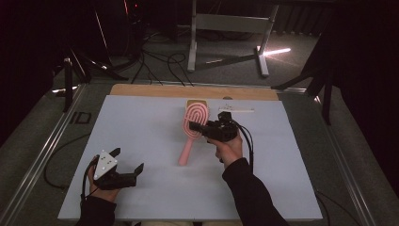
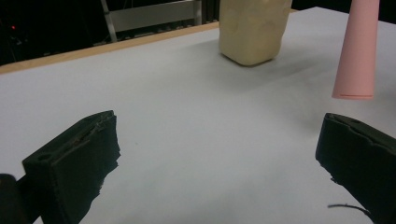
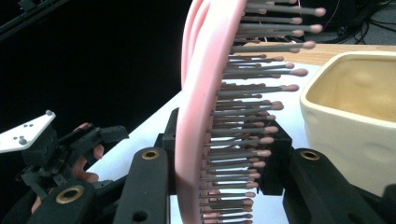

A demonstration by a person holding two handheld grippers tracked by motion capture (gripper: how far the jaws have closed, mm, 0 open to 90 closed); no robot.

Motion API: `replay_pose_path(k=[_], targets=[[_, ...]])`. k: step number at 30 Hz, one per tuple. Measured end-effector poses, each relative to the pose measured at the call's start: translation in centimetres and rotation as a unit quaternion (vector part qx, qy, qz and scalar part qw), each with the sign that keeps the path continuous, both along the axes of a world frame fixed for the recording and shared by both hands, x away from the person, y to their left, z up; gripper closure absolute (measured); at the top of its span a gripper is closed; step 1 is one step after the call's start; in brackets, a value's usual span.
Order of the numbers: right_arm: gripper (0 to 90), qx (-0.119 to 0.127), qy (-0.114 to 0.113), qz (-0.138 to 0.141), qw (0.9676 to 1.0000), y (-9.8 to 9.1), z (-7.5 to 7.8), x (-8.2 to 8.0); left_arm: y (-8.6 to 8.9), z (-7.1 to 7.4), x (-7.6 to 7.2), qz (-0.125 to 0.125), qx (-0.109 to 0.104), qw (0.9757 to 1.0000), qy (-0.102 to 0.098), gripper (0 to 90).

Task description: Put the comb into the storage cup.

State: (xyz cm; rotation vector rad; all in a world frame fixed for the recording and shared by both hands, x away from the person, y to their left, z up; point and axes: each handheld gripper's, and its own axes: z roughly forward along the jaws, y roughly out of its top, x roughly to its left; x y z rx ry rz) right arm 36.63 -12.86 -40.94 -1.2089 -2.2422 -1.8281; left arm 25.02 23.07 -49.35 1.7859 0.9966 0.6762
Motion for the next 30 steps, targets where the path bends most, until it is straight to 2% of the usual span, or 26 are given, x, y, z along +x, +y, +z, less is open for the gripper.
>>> replay_pose_path(k=[3,14,16,23,30], targets=[[63.8,0.002,0.004,-0.003,1.0,-0.1,-0.2,0.2,0.1,-0.2,0.0,0.003,-0.009,0.9999,0.005,0.2],[63.8,0.007,0.013,-0.014,0.9998,-0.4,0.0,1.1,0.3,-0.5,0.0,0.014,-0.015,0.9998,0.001,0.2],[63.8,-0.012,0.005,-0.013,0.9998,-0.1,0.2,1.3,0.3,-0.4,0.0,0.017,-0.015,0.9997,-0.001,0.2],[63.8,-0.025,0.002,-0.011,0.9996,0.0,0.6,1.8,0.3,-0.5,-0.1,0.018,-0.02,0.9996,-0.001,0.2],[63.8,-0.004,0.006,-0.002,1.0,0.2,0.8,2.1,0.2,-0.5,-0.1,0.017,-0.021,0.9996,0.002,0.2]])
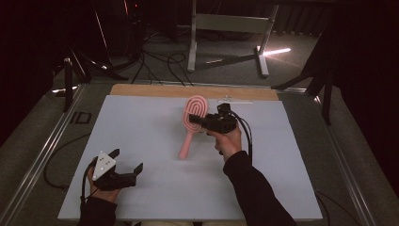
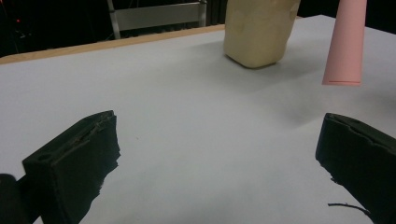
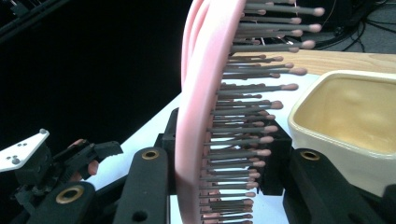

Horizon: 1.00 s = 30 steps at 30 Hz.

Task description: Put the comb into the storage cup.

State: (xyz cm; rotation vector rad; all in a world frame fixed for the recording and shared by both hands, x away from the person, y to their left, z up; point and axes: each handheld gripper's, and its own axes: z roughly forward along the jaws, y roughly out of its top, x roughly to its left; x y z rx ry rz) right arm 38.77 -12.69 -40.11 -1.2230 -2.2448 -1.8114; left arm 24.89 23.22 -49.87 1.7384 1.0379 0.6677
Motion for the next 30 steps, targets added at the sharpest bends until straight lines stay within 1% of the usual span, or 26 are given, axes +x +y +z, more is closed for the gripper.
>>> replay_pose_path(k=[3,5,10,14,19,21,23,30], targets=[[63.8,0.001,0.003,-0.003,1.0,0.0,-0.2,0.2,0.0,0.0,0.0,-0.001,-0.004,1.0,0.0,0.2],[63.8,0.004,0.008,-0.007,0.9999,-0.1,-0.3,0.3,0.0,0.0,0.0,-0.001,-0.003,1.0,0.0,0.2],[63.8,0.007,0.005,-0.015,0.9998,-0.2,-0.2,0.6,0.0,0.0,0.0,-0.001,-0.001,1.0,0.0,0.2],[63.8,0.009,0.006,-0.022,0.9997,-0.3,-0.2,0.8,0.0,0.1,-0.1,0.0,-0.005,1.0,-0.002,0.2],[63.8,0.013,0.006,-0.03,0.9994,-0.5,-0.2,1.1,-0.1,0.0,0.0,0.0,-0.004,1.0,0.0,0.2],[63.8,0.015,0.005,-0.03,0.9994,-0.5,0.1,1.2,-0.1,0.0,0.0,0.0,-0.002,1.0,0.0,0.2],[63.8,0.017,-0.006,-0.029,0.9994,-0.2,0.8,1.1,-0.1,0.0,0.0,-0.001,-0.002,1.0,0.001,0.2],[63.8,0.017,-0.014,-0.028,0.9994,0.3,1.9,1.4,-0.1,0.0,-0.1,-0.001,0.001,1.0,0.0,0.2]])
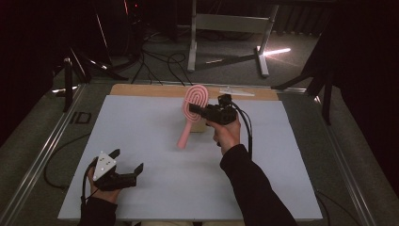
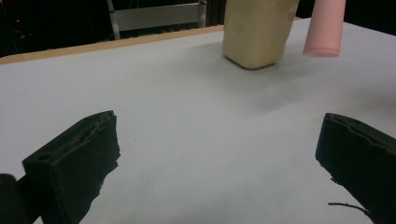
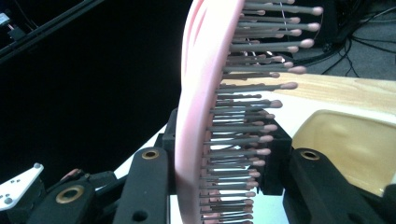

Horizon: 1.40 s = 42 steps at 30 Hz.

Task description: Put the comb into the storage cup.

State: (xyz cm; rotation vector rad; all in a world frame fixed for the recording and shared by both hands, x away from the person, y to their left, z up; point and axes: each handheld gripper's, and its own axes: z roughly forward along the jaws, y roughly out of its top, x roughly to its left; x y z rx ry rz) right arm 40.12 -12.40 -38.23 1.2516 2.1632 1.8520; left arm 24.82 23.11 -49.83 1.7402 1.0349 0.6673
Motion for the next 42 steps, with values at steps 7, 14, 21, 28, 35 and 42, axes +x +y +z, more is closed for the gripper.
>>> replay_pose_path(k=[7,14,21,28,35,42], targets=[[63.8,-0.001,-0.005,-0.003,1.0,0.2,0.6,0.5,0.0,0.0,0.0,0.0,0.001,1.0,0.0,0.2],[63.8,0.004,-0.012,-0.009,0.9999,0.2,1.0,1.0,-0.1,0.0,-0.1,0.0,0.003,1.0,-0.001,0.3],[63.8,0.011,-0.014,-0.021,0.9996,-0.1,1.3,1.6,-0.2,0.0,-0.1,-0.001,0.004,1.0,-0.001,0.3],[63.8,0.015,-0.015,-0.025,0.9995,-0.2,1.3,1.9,-0.2,0.0,-0.1,-0.001,0.004,1.0,0.0,0.3],[63.9,0.029,-0.021,-0.031,0.9989,-0.5,1.5,2.3,-0.2,0.0,-0.1,-0.002,0.005,1.0,0.001,0.3],[63.9,0.034,-0.02,-0.04,0.9984,-0.8,1.6,2.6,-0.3,0.1,-0.1,-0.003,0.008,1.0,0.001,0.2]])
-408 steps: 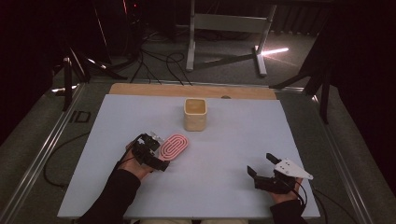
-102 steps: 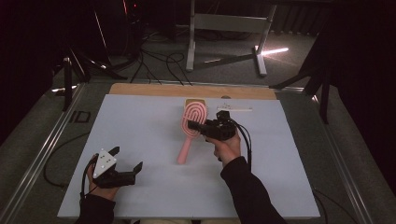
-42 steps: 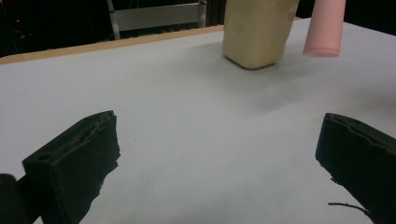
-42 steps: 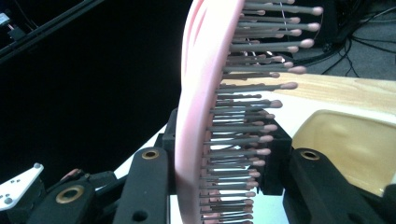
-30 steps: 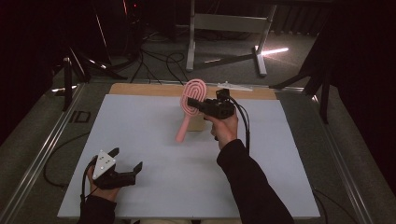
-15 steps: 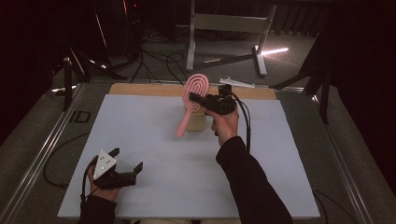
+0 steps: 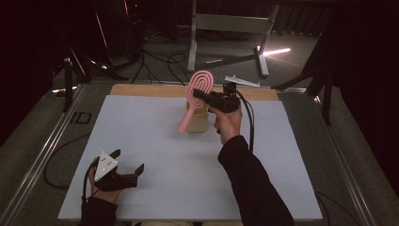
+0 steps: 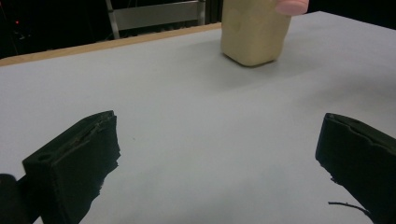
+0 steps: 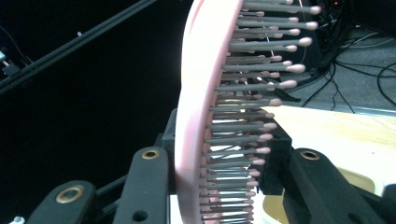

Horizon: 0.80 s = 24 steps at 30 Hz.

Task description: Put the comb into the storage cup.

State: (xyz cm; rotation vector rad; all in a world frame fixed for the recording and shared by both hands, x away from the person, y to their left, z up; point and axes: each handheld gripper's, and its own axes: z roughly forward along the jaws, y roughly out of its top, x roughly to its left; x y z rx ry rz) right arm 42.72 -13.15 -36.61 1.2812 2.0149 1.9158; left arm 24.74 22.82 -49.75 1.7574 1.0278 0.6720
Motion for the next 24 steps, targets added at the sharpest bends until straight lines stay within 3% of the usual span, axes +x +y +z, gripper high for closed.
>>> replay_pose_path(k=[24], targets=[[64.0,0.011,-0.019,-0.036,0.9991,-0.7,1.3,1.1,0.0,-0.1,0.0,0.0,0.005,1.0,0.003,0.2]])
